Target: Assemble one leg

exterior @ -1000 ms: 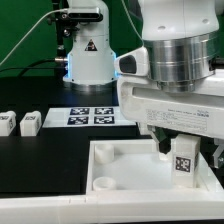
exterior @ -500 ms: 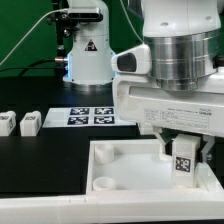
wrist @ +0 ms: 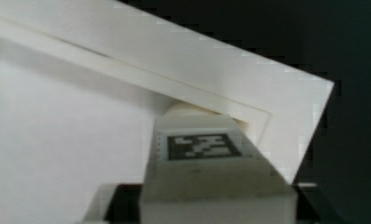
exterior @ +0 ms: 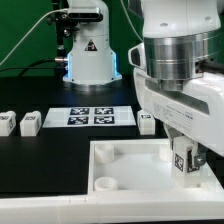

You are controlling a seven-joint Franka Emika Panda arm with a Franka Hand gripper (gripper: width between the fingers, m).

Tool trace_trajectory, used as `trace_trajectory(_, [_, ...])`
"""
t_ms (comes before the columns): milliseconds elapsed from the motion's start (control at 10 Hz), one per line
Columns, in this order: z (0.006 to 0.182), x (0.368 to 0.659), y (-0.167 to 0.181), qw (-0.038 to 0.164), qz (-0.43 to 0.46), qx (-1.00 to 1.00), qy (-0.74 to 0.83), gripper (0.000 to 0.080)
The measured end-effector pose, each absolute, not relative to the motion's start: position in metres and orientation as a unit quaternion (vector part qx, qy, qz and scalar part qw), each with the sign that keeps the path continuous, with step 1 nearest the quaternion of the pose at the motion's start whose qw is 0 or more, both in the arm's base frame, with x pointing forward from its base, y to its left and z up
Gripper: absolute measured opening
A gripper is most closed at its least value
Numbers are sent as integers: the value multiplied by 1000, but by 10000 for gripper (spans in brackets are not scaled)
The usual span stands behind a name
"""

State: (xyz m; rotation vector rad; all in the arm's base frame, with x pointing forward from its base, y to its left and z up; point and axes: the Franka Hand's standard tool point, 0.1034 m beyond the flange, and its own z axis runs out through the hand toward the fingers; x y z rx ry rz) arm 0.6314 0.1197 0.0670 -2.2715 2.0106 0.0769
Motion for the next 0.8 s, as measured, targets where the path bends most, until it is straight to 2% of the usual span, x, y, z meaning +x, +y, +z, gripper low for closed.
trace_trajectory(300, [68, 633, 120, 54, 31, -567, 821, 291])
trace_trajectory(400, [68, 633, 121, 54, 26, -559, 827, 291])
trace_trajectory(500, [67, 633, 121, 55, 27, -566, 822, 374])
trace_trajectory(600, [67, 632, 121, 55, 27, -568, 821, 374])
trace_trajectory(700, [67, 632, 121, 55, 27, -571, 819, 555])
trace_trajectory(800, [67, 632, 121, 56, 25, -595, 801, 630])
